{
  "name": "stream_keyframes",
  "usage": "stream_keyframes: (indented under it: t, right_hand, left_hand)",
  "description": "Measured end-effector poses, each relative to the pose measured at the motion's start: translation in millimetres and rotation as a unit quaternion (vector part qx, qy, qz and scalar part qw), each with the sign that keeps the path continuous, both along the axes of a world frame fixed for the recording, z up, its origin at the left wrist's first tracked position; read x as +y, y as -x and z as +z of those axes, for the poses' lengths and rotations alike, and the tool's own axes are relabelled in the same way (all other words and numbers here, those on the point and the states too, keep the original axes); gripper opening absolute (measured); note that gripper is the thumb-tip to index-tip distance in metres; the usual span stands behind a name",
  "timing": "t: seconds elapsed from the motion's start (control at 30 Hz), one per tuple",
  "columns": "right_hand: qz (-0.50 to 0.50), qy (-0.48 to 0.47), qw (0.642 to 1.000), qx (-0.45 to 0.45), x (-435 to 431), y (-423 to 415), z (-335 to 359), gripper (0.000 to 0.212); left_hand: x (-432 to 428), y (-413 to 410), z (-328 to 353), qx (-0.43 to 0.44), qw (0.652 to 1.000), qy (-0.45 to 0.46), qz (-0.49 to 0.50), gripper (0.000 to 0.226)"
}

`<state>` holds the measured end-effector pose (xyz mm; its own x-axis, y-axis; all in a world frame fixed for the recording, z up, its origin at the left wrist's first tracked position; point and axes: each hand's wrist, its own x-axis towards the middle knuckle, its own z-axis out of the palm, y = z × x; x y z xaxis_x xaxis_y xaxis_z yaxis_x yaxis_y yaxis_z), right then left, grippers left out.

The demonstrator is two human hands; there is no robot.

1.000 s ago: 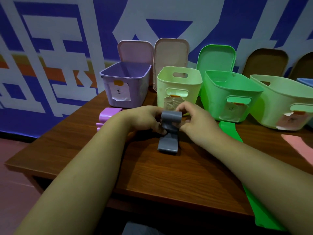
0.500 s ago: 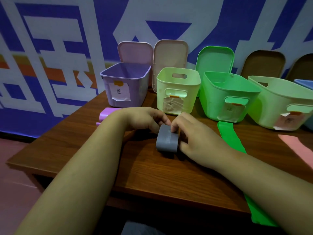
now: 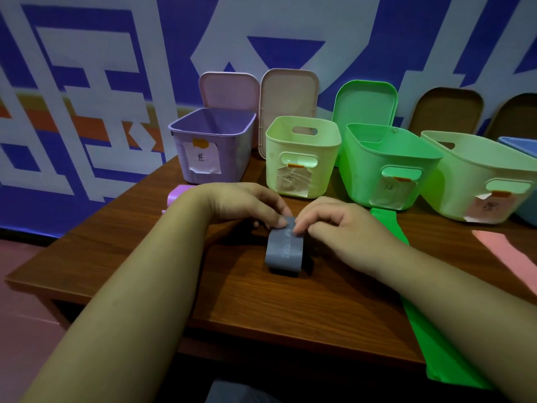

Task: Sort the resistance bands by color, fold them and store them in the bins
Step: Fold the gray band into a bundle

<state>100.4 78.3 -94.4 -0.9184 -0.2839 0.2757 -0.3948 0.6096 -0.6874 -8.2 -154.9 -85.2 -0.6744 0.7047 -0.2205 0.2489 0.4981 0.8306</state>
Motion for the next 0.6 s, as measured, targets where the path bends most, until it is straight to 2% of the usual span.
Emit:
stream_keyframes:
  t: [0.1, 0.2, 0.3, 0.43, 0.6]
  right_hand:
    - [-0.071, 0.075, 0.993, -0.059, 1.2, 4.1, -3.8, 0.015]
    - [-0.129, 0.019, 0.987, -0.096, -1.8, 16.0, -11.4, 0.039]
    - [-0.153, -0.064, 0.977, -0.132, -5.4, 22.8, -7.8, 0.031]
    - [-0.163, -0.029, 0.979, -0.123, -7.0, 37.5, 1.3, 0.025]
    - [-0.188, -0.012, 0.975, -0.118, -9.6, 66.5, -0.3, 0.031]
  left_hand:
    - [0.8, -2.5, -0.5, -0.018, 0.999, -0.037, 0.023, 0.043]
    - [1.5, -1.9, -1.4, -0.028, 0.997, -0.061, 0.048, 0.05]
    - [3.5, -3.0, -0.7, -0.006, 0.993, -0.075, 0.089, 0.044]
    - [12.7, 0.1, -6.2, -0.01, 0.975, -0.147, 0.169, 0.04]
    - [26.1, 3.8, -13.9, 0.025, 0.955, -0.16, 0.249, 0.029]
